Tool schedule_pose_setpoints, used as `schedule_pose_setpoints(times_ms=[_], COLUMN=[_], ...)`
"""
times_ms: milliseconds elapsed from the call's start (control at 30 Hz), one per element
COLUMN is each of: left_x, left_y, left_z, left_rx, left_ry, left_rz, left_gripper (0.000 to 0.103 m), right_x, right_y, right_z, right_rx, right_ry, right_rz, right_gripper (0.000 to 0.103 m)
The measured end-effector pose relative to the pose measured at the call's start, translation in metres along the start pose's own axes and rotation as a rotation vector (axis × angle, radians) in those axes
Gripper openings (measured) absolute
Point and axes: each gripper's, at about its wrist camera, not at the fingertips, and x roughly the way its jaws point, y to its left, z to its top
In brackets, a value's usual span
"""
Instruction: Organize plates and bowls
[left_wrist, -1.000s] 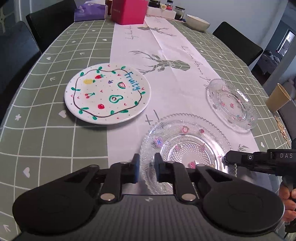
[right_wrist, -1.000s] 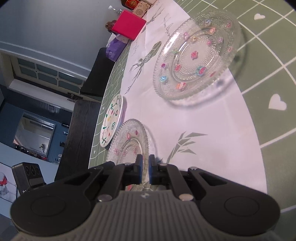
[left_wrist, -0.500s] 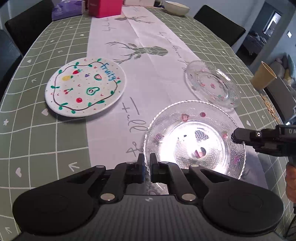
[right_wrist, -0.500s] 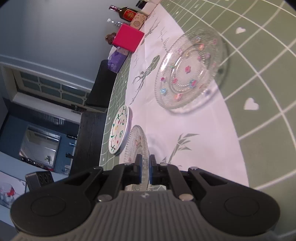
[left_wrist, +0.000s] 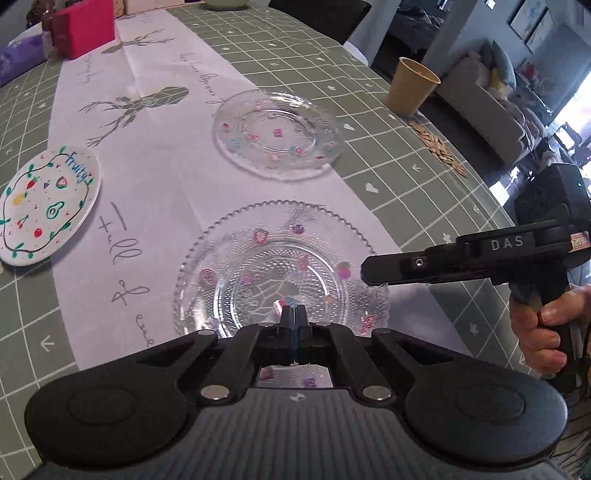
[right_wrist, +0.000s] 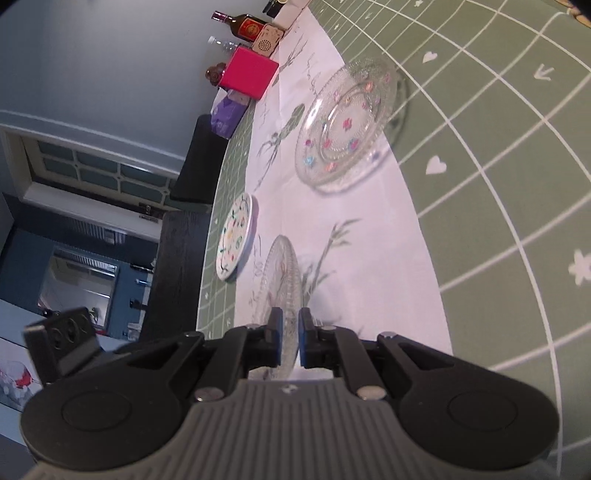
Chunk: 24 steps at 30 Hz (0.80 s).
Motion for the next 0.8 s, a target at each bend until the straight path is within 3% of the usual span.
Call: schedule_pose_setpoints(times_ms=[133,233,300,433,567,733,800], left_x=[0.007,0.013,0.011,0.001,0.002,-0.001,-0.004], left_y=[0.007,0.029,0.048,0.076,0.099,0.113,0.119], left_z=[-0.001,0.0,0.0,-0.002,-0.01,-0.011,-0.012], left_rx=[-0.019,-0.106,-0.167,-0.298,-0.428,-0.505,-0.522], left_ry=[0.042,0.088,0.075,0.021,-0.017,-0.022,-0.028], left_rz=[0.057,0.094,0.087,0.032,-0.07,-0.137,-0.141], left_gripper=[0.0,0.0,0.001,0.002,0.01,0.014,0.026], right_x=[-0.001,-0.002,-0.002,-0.003,-0.004,-0.002,-0.001], right_y=[-0.013,-0.018,-0.021,-0.025,-0.025,-0.03,-0.029], right_z=[-0.006,-0.006,-0.006,-0.005,-0.002,0.002,0.002], right_rx=[0.045,0.053,0.06,0.068,0.019,0.049,0.042], right_ry=[0.01,0.01,0.009,0.001,-0.025,-0.018,-0.013], right_rz=[-0.012,-0.027,-0.032,-0.024,-0.034,-0.017,-0.02], right_gripper=[0.005,0.005,0.005,0.004,0.005,0.006,0.006])
